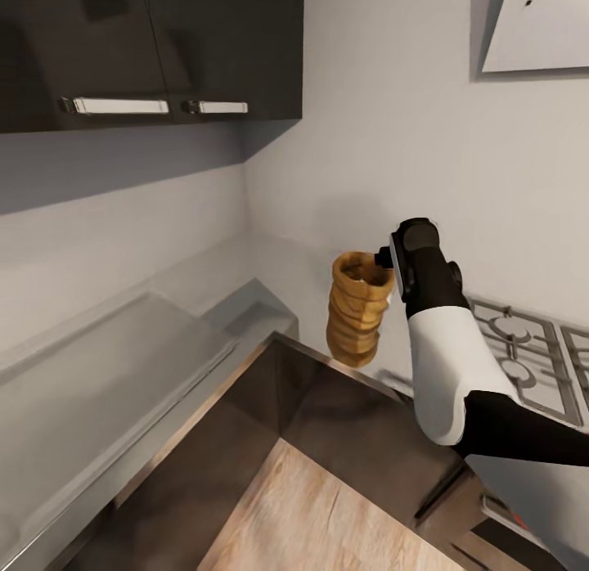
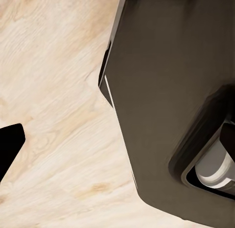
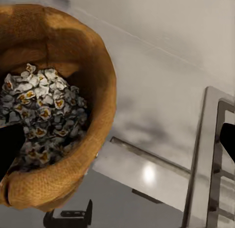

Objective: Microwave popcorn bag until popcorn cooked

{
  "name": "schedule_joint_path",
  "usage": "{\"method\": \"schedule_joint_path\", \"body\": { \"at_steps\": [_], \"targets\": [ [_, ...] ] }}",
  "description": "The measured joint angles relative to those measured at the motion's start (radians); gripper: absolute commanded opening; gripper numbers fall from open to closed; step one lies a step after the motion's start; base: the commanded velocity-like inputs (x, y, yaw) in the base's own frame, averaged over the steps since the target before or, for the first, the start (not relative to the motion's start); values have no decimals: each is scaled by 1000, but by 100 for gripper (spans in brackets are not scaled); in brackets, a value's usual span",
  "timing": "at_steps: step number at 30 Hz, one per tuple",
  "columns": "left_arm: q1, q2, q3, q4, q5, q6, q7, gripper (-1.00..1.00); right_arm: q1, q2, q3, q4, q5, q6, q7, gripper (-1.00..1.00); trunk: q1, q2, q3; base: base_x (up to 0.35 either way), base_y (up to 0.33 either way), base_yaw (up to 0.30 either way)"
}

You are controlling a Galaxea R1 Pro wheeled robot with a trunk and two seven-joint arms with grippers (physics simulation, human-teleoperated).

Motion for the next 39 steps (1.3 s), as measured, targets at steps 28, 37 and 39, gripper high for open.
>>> {"method": "schedule_joint_path", "body": {
  "at_steps": [28, 37, 39],
  "targets": [
    [0, 0, 0, 0, 2, 0, 0, 100, 6, 0, -82, 172, -12, 0, 7, 100, 0, 0, 0, 63, -16, 0],
    [0, 0, 0, 1, 0, 0, 0, 100, 6, 0, -88, 174, -12, 0, 8, 100, 0, 0, 0, 0, 0, 0],
    [0, 0, 0, 1, 0, 0, 0, 100, 6, 0, -98, 175, -14, 0, 10, 100, 0, 0, 0, 0, 0, 0]
  ]
}}
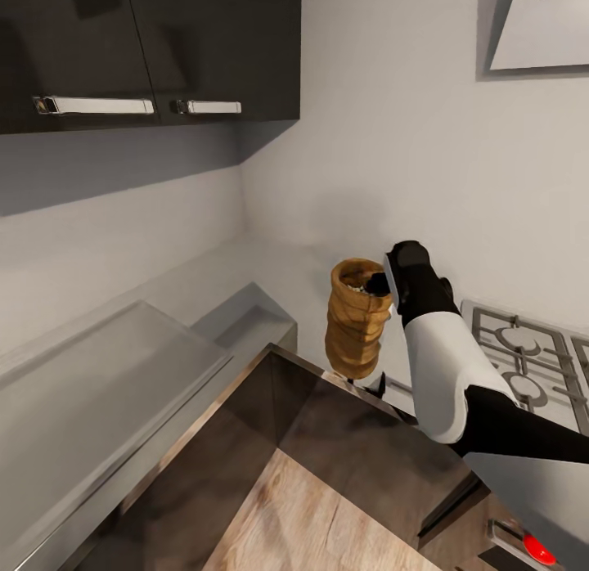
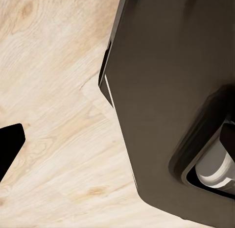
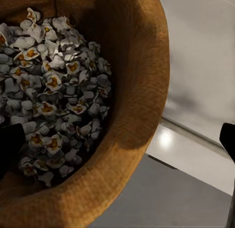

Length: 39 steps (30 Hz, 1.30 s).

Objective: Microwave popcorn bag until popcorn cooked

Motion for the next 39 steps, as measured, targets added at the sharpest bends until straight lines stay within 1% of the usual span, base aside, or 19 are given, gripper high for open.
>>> {"method": "schedule_joint_path", "body": {
  "at_steps": [1, 4, 5, 6, 9, 18, 19, 21, 22, 24, 25, 28, 30, 33, 35, 37, 39],
  "targets": [
    [0, 0, 0, 0, 0, 0, 0, 100, 0, 0, -9, 0, -1, 0, 0, 100, 0, 0, 0, 0, 0, 0],
    [0, 0, 0, 0, 0, 0, 0, 100, 0, 0, -58, 0, 0, 0, 0, 100, 0, 0, 0, 0, 0, 0],
    [0, 0, 0, 0, 0, 0, 0, 100, 0, 0, -83, -1, 0, 0, 0, 100, 0, 0, 0, 0, 0, 0],
    [0, 0, 0, 0, 1, 0, 0, 100, 0, 0, -98, -1, 0, 0, 0, 100, 0, 0, 0, 0, 0, 0],
    [0, 0, 0, 0, 1, 0, 0, 100, 0, 0, -126, -1, 0, 0, 0, 100, 0, 0, 0, 0, 0, 0],
    [0, 0, 0, 0, 1, 0, 0, 100, 0, 0, -134, -1, -1, 0, 0, 100, 0, 0, 0, 0, 0, 0],
    [0, 0, 0, 0, 2, 0, 0, 100, 0, 0, -134, -1, -1, 0, 0, -100, 0, 0, 0, 0, 0, 0],
    [0, 0, 0, 0, 1, 0, 0, 100, 0, 0, -134, -1, -3, 0, 0, -100, 0, 0, 0, 0, 0, 0],
    [0, 0, 0, 0, 2, 0, 0, 100, 0, 0, -134, 0, 3, 0, 1, -100, 0, 0, 0, 0, 0, 0],
    [0, 0, 0, 1, 1, 0, 0, 100, 0, 0, -133, 2, -3, 0, 2, -100, 0, 0, 0, 0, 0, 0],
    [0, 0, 0, 0, 1, 0, 0, 100, -1, 0, -132, 6, 9, 0, 2, -100, 0, 0, 0, 0, 0, 0],
    [0, 0, 0, 0, 1, 0, 0, 100, -1, 0, -133, 0, 26, 1, 2, -100, 0, 0, 0, 0, 0, 0],
    [0, 0, 0, 0, 1, 0, 0, 100, 0, 0, -132, -1, 21, 0, 2, -100, 0, 0, 0, 0, 0, 0],
    [0, 0, 0, 0, 1, 0, 0, 100, -1, 0, -125, 3, 24, 0, 2, -100, 0, 0, 0, 0, 0, 0],
    [0, 0, 0, 0, 2, 0, 0, 100, 0, 0, -123, 1, 2, 0, 3, -100, 0, 0, 0, 0, 0, 0],
    [0, 0, 0, 0, 1, 0, 0, 100, 0, 0, -120, -3, 7, 0, 1, -100, 0, 0, 0, 0, 0, 0],
    [0, 0, 0, 0, 2, 0, 0, 100, 0, 0, -97, -5, 9, 0, -1, -100, 0, 0, 0, 0, 0, 0]
  ]
}}
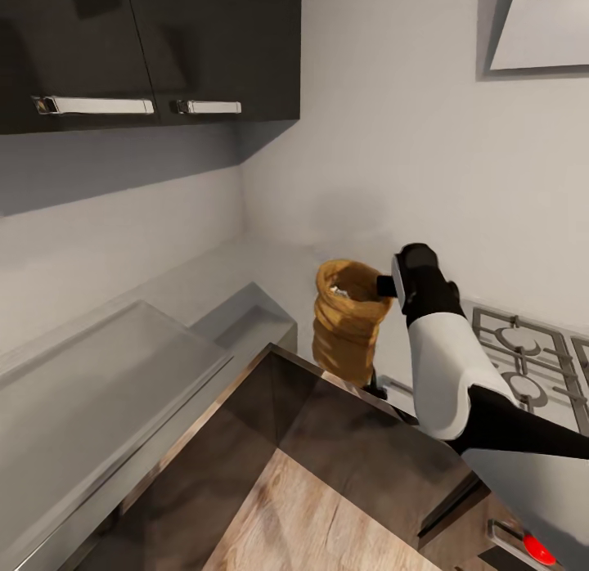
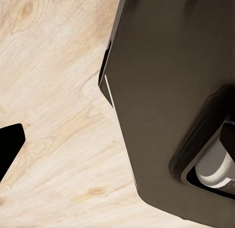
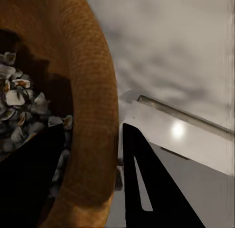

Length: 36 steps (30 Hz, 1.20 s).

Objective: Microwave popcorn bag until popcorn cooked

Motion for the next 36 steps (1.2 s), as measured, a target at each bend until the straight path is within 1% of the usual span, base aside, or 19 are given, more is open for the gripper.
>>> {"method": "schedule_joint_path", "body": {
  "at_steps": [2, 3, 6, 8, 18, 24, 27, 28, 29, 31, 32, 34, 36],
  "targets": [
    [0, 0, 0, 0, 0, 0, 0, 100, 0, 0, 42, -8, 1, 0, 0, -100, 0, 0, 0, 0, 0, 0],
    [0, 0, 0, 0, 0, 0, 0, 100, 0, 0, 57, -29, 3, 0, 0, -100, 0, 0, 0, 0, 0, 0],
    [0, 0, 0, 0, 0, 0, 0, 100, 0, 0, 74, -129, 2, 0, 0, -100, 0, 0, 0, 0, 0, 0],
    [0, 0, 0, 0, 0, 0, 0, 100, 0, 0, 78, -163, -3, 0, 0, -100, 0, 0, 0, 0, 0, 0],
    [0, 0, -1, 0, -5, 0, -1, 100, 0, 0, 77, -170, -9, 0, 1, -100, 0, 0, 0, -4, 0, 0],
    [0, 0, 0, -1, 0, -1, 0, 100, 0, 0, 73, -170, -11, 0, 5, -100, 1, 0, 0, -273, 0, 0],
    [0, -9, 0, -1, -3, -1, 1, 100, 0, 0, 67, -170, -12, 0, 6, -100, 1, 0, 0, -346, 0, 0],
    [0, -13, -1, -1, -4, -1, 2, 100, 0, 0, 66, -171, -19, 0, 9, -100, 1, 0, 0, -347, 0, 0],
    [0, -16, -1, -1, -4, -1, 3, 100, 0, 0, 66, -171, -42, -1, 15, -100, 1, 0, 0, -347, 0, 0],
    [0, -18, -1, -1, -7, -1, 2, 100, 0, 0, 66, -171, -118, -1, 23, -100, 1, 0, 0, -347, 0, 0],
    [0, -18, -1, 0, -8, -1, 2, 100, 0, 0, 67, -171, -141, -1, 24, -100, 1, 0, 0, -347, 0, 0],
    [0, -18, -1, 0, -9, -1, 2, 100, 0, 0, 69, -172, -162, -1, 26, -100, 1, 0, 0, -347, 0, 0],
    [0, -18, -1, 0, -9, -1, 2, 100, 0, 0, 70, -172, -166, -1, 26, -100, 1, 0, 0, -347, 0, 0]
  ]
}}
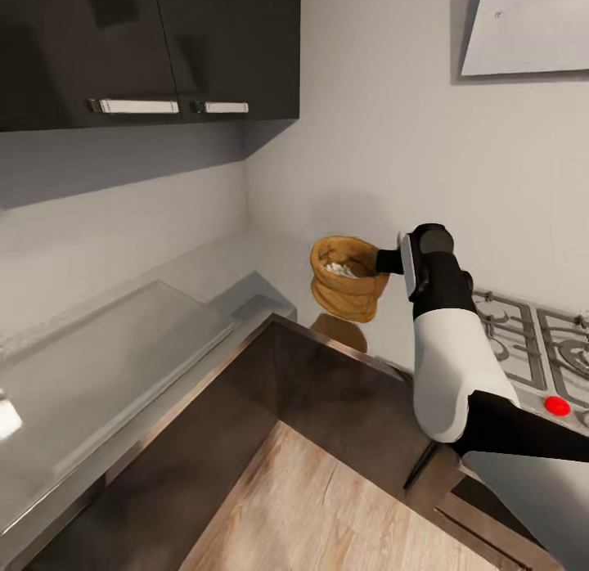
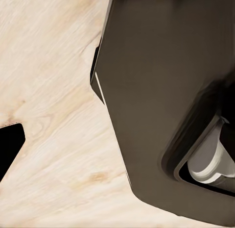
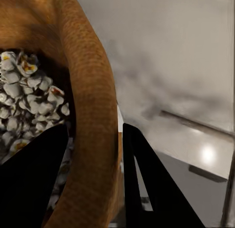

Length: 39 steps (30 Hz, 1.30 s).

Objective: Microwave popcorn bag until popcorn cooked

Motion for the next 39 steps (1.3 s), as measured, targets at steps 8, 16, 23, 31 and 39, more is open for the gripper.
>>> {"method": "schedule_joint_path", "body": {
  "at_steps": [8, 16, 23, 31, 39],
  "targets": [
    [0, 0, -1, 0, 0, 0, 0, 100, 0, 0, 7, -1, -3, 0, 0, -100, 0, 0, 0, -347, 0, 0],
    [0, -1, -1, 4, 6, -46, 1, 100, 0, 0, 2, -9, -1, 0, -3, -100, 0, 0, 0, -347, 0, 0],
    [0, -1, -1, 11, 6, -100, 1, 100, 0, 0, 8, -10, 10, 0, -5, -100, 0, 0, 0, -348, 0, 0],
    [0, -4, -2, 12, 2, -103, 1, 100, 0, 0, 10, -12, 15, 0, -7, -100, 0, 0, 0, -348, 0, 0],
    [0, -5, -2, 11, 2, -106, 1, 100, 0, 0, 10, -4, 9, 0, -7, -100, 0, 0, 0, -348, 0, 0]
  ]
}}
